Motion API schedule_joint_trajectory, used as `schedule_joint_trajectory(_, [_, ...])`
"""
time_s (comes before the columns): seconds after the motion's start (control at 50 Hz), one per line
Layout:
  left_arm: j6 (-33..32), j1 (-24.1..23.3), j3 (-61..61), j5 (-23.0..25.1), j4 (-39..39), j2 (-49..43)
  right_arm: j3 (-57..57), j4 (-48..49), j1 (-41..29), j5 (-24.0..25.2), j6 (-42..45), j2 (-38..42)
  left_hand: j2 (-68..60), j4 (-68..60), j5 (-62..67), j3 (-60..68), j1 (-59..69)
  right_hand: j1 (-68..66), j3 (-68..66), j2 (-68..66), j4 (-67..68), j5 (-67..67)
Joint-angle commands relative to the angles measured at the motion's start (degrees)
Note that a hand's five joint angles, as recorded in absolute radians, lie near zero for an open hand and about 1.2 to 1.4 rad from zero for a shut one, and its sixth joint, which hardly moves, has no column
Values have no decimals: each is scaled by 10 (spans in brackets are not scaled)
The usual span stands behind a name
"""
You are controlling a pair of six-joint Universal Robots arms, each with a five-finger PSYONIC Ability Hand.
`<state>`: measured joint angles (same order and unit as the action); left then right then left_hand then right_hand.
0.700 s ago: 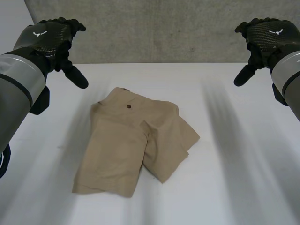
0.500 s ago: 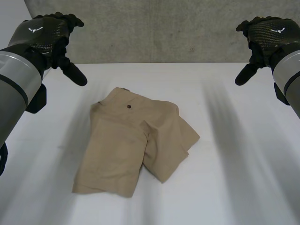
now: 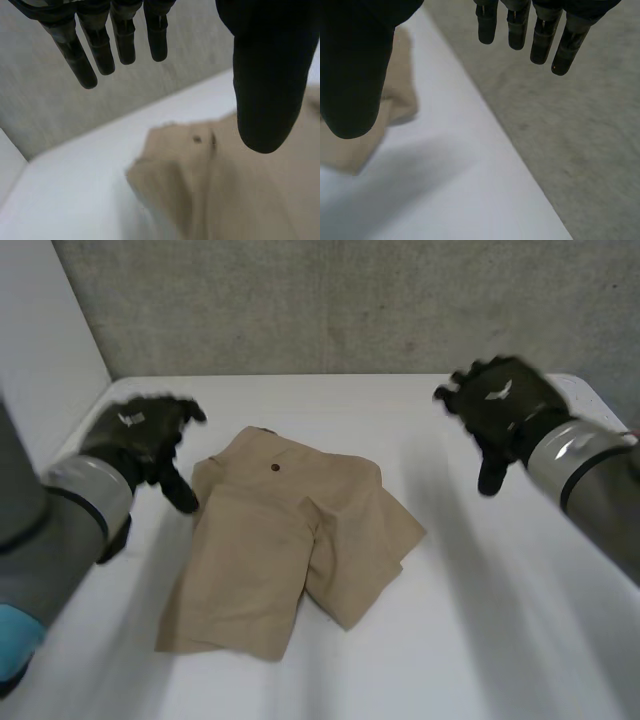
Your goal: Fold the shorts.
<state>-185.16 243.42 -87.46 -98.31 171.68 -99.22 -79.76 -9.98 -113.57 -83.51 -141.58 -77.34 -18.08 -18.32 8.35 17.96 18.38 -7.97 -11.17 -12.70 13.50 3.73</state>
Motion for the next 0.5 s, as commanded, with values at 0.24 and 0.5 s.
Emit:
schedule_joint_trajectory(0.24, [3,-33,59,4,82,-185,0,1,-12,-20,45,32,-619,-617,617,620,616,-20,12,27,-35,-37])
schedule_joint_trajectory(0.5, [155,-169,111,9,167,-183,19,7,8,-23,41,21,-619,-617,617,620,616,-20,12,27,-35,-37])
